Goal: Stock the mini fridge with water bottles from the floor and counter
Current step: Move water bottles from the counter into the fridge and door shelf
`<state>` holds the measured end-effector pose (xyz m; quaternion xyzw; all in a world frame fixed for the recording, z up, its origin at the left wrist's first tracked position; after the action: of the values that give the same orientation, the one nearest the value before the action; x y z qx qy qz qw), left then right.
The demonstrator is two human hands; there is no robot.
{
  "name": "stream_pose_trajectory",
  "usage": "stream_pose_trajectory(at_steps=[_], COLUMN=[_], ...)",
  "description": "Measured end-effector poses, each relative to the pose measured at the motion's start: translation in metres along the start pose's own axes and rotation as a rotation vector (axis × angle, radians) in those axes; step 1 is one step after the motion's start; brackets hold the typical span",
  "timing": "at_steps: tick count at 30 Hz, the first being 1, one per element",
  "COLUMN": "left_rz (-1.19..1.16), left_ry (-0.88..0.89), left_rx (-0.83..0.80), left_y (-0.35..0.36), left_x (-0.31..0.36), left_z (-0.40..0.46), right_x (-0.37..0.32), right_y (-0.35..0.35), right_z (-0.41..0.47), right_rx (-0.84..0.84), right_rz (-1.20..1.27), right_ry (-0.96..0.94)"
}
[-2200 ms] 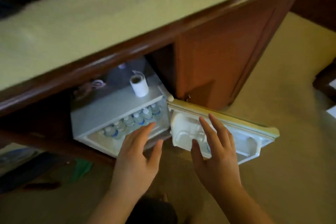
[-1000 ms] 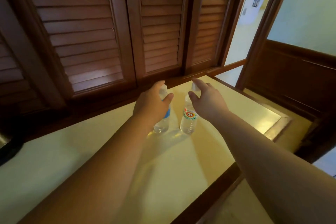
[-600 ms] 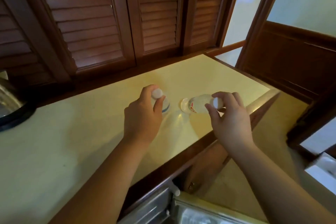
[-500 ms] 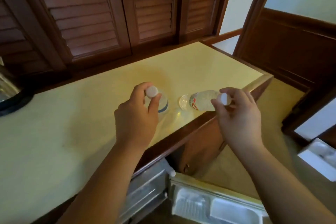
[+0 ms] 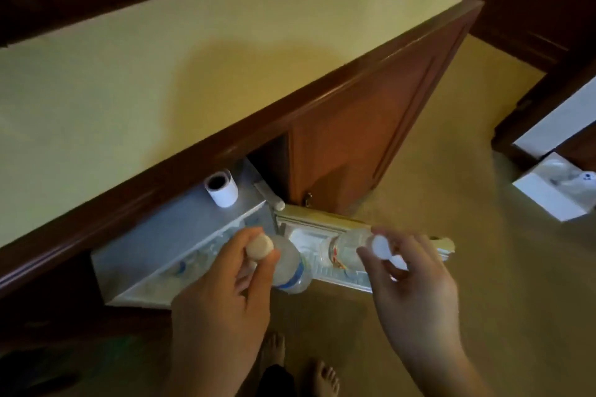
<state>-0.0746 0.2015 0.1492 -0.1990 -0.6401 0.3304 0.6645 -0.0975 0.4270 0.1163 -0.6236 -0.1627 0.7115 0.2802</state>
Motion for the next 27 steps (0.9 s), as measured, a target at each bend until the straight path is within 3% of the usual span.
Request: stream_pose_trajectory(at_steps=[4, 7, 13, 22, 27], left_rz=[-0.007, -0.002, -0.051, -0.044, 0.035], left_ry=[-0.12, -0.159, -0.29, -0.303, -0.236], left_rx=[-0.132, -0.115, -0.264, -0.275, -0.259], left_y=[0.073, 0.128, 0.218, 0.278, 0.286], left_x=[-0.066, -0.117, -0.205, -0.287, -0.297], left_z=[-0.028, -0.037, -0.039, -0.035, -0.03], right_x=[0.079, 0.13, 0.222, 0.301, 0.325], right_y=[0.063, 0.114, 0.218, 0.298, 0.312], right_z=[-0.044, -0.068, -0.085, -0.06, -0.04], right_rx=[-0.065, -0.065, -0.148, -0.124, -0.084], right_rz=[-0.066, -0.089, -0.194, -0.292, -0.378], right_ry=[0.123, 0.097, 0.093, -0.037, -0.047])
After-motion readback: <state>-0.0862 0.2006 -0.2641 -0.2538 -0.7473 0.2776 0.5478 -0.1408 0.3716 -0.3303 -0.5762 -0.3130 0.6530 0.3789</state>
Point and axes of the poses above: each hand's wrist, its own z-axis towards the middle knuckle, its own y-axis out of the palm, x = y × z, the point moved 2 cm from there along z, towards the middle knuckle, and after that the axes turned 6 degrees about -x, right-handed, at the moved point
